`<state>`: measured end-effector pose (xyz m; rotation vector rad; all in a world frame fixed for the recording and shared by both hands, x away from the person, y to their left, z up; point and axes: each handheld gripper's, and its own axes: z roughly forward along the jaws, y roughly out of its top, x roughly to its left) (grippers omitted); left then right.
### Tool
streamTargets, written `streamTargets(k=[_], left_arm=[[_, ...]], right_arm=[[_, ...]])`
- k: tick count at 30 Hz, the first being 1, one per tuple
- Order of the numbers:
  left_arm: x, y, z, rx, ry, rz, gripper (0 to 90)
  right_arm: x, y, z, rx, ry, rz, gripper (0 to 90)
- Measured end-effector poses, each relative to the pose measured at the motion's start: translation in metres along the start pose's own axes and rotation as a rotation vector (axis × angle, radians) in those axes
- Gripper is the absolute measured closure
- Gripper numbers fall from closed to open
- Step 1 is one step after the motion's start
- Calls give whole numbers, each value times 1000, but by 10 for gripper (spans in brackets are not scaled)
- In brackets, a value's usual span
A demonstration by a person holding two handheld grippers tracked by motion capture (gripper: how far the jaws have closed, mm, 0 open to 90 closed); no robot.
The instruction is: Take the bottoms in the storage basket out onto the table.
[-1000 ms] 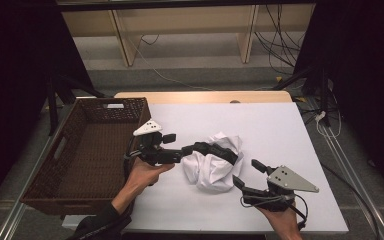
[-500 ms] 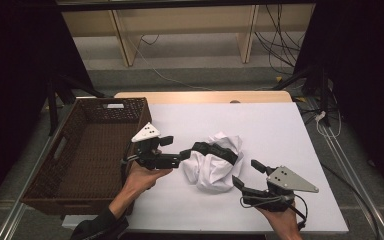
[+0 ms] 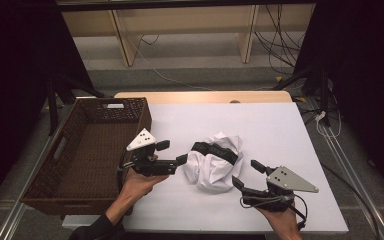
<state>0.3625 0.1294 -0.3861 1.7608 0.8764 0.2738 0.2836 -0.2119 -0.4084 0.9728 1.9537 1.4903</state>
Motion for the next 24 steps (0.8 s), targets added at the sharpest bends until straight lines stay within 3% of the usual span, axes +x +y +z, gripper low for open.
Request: streamTargets(k=[6, 19, 24], left_arm=[[-2, -4, -7, -13, 12, 16, 154], [-3, -16, -17, -49, 25, 3, 137], [-6, -30, -21, -61, 32, -8, 133]], right_arm=[[0, 0, 0, 2, 1, 1, 244], [1, 0, 0, 1, 2, -3, 243], [2, 0, 0, 4, 4, 1, 240]])
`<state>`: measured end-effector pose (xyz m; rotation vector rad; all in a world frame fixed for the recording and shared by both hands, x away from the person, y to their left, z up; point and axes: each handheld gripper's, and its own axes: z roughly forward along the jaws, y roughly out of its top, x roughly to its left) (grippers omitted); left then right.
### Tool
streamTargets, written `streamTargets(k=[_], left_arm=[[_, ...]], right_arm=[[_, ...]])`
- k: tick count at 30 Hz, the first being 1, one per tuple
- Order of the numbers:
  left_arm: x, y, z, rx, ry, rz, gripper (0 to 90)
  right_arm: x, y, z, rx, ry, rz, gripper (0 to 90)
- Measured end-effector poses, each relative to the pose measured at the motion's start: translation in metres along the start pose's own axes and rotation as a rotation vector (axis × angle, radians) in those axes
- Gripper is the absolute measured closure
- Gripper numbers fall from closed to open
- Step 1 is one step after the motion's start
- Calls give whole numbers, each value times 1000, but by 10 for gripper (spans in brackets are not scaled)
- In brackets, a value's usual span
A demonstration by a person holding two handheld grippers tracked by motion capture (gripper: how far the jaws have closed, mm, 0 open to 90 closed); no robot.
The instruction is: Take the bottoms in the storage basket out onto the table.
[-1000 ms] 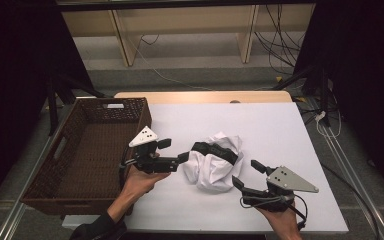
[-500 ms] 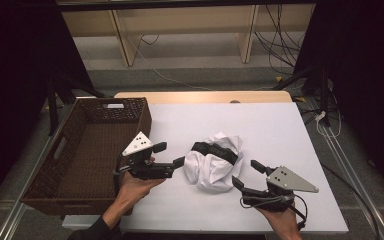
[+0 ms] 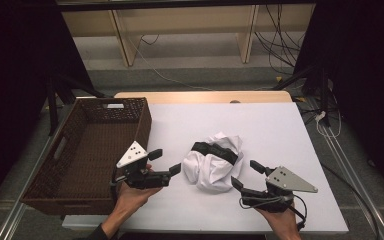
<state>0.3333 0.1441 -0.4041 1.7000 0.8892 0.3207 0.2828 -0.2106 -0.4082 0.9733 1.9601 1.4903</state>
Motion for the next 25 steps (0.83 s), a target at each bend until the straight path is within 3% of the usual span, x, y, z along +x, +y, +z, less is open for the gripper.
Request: streamTargets(k=[8, 25], left_arm=[[4, -1, -5, -33, 8, -1, 133], [2, 0, -5, -41, 10, 16, 132]], right_arm=[[-1, 0, 0, -1, 4, 2, 235], [-1, 0, 0, -7, 1, 2, 226]])
